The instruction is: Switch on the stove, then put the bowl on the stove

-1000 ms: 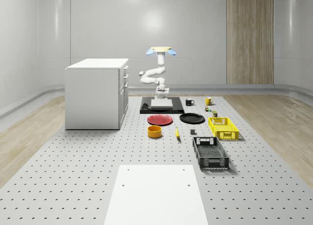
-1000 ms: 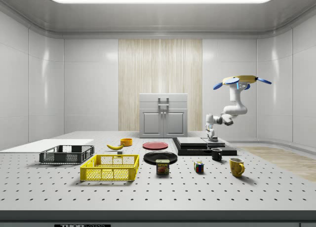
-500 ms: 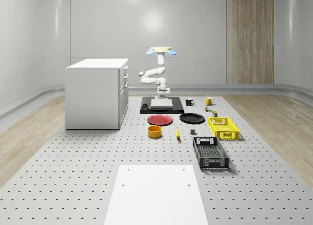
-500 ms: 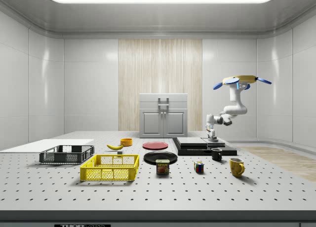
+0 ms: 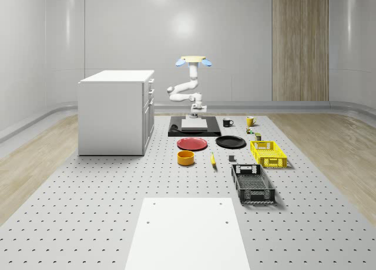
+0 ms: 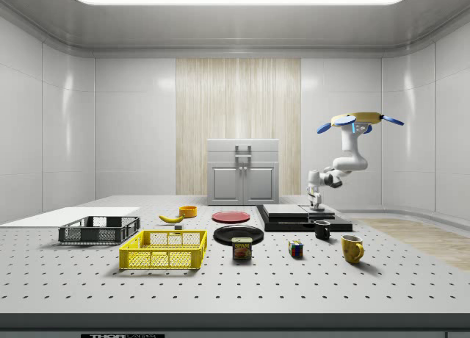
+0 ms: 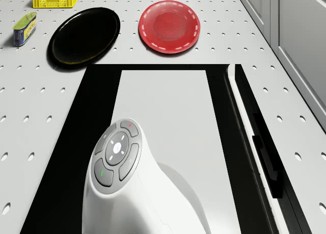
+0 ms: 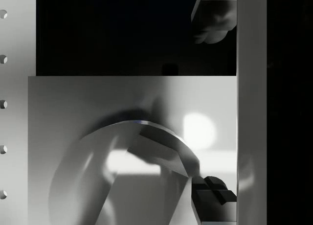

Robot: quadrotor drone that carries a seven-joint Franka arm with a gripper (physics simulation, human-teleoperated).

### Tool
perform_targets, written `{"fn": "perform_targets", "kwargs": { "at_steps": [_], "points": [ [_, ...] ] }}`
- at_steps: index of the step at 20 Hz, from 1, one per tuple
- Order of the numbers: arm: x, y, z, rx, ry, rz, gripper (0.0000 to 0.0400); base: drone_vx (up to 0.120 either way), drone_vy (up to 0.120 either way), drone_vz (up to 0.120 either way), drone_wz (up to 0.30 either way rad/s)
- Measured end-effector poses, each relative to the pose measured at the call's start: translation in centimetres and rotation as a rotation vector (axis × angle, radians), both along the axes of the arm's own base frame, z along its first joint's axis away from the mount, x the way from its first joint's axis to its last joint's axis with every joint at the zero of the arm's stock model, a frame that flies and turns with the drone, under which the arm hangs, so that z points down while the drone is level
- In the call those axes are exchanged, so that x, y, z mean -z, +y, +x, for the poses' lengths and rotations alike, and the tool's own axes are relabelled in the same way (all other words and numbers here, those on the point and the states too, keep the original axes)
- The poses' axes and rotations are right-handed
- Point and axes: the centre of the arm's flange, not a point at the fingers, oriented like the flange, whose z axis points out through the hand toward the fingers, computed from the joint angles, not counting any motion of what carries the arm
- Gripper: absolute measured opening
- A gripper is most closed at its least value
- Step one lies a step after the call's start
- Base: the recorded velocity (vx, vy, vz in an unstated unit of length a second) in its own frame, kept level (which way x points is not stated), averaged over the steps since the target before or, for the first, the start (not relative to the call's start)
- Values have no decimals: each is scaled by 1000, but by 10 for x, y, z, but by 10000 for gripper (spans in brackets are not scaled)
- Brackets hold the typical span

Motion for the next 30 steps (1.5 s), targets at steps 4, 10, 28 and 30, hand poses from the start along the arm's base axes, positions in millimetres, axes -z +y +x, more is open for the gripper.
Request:
{"fn": "perform_targets", "kwargs": {
  "at_steps": [4,10,28,30],
  "points": [
    [0,-19,0,0,0,0,400,0,0,0,0],
    [0,-36,0,0,0,0,400,0,0,0,0],
    [0,-6,0,0,0,0,400,0,0,0,0],
    [0,4,0,0,0,0,400,80,0,0,0]
  ]
}}
